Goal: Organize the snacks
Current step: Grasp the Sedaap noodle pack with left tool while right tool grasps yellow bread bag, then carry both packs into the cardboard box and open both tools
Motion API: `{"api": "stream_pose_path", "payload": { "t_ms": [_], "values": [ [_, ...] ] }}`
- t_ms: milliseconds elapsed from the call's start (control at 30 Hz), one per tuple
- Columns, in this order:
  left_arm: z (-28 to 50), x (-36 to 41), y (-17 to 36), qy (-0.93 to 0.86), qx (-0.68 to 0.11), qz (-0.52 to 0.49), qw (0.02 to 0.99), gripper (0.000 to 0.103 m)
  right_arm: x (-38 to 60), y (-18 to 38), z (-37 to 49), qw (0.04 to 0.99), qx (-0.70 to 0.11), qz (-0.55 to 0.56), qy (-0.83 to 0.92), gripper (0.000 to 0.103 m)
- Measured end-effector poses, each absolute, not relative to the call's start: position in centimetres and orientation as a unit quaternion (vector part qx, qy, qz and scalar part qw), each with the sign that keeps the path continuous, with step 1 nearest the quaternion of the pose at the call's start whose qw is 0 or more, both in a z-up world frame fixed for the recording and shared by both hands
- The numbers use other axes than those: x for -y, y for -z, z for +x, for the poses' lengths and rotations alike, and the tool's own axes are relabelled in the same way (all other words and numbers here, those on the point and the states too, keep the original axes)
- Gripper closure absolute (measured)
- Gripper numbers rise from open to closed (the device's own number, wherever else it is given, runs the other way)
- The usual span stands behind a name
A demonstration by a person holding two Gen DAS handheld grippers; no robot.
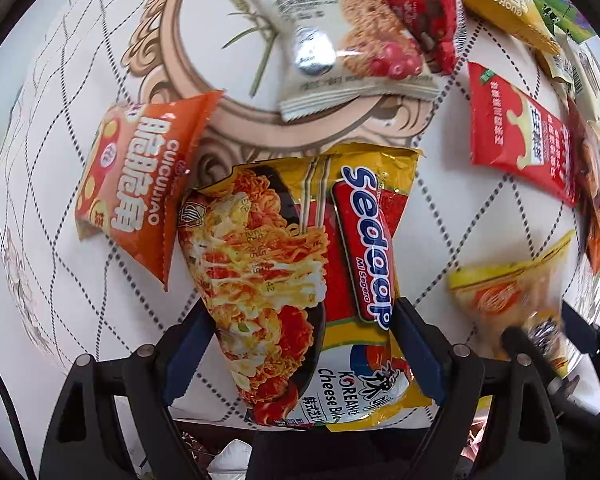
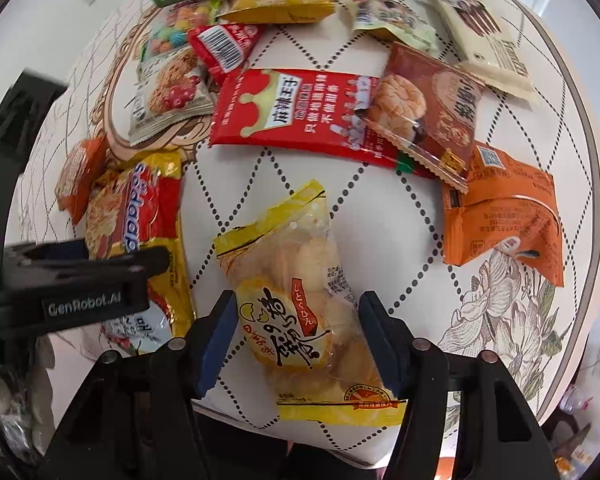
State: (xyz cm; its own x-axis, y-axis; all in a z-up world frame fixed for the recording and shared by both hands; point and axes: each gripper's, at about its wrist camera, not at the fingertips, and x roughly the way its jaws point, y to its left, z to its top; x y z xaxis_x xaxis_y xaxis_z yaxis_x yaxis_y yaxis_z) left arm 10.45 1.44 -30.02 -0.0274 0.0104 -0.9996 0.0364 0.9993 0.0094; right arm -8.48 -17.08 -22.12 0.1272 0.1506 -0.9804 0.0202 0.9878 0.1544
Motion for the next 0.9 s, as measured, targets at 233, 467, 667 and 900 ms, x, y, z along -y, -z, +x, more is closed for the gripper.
{"api": "stream_pose_path", "payload": {
  "t_ms": [233, 467, 667, 900],
  "values": [
    [8.7, -0.2, 31.3, 0.029, -0.713, 0.035, 0.7, 0.012, 19.1, 23.1, -7.6, 0.703, -0.685, 0.193, -0.012, 0.029],
    [7.8, -0.5, 32.2, 0.044, -0.726, -0.023, 0.686, 0.008, 14.0, 23.5, -6.3, 0.707, -0.701, 0.089, -0.018, 0.021],
    [5.2, -1.2, 31.5, 0.031, -0.704, -0.026, 0.709, 0.014, 12.5, 25.3, -5.5, 0.698, -0.708, 0.103, 0.018, 0.022],
    [2.7, 0.3, 27.9, 0.036, -0.693, -0.006, 0.72, 0.017, 12.6, 25.6, -6.2, 0.713, -0.692, 0.103, 0.042, 0.053]
  ]
}}
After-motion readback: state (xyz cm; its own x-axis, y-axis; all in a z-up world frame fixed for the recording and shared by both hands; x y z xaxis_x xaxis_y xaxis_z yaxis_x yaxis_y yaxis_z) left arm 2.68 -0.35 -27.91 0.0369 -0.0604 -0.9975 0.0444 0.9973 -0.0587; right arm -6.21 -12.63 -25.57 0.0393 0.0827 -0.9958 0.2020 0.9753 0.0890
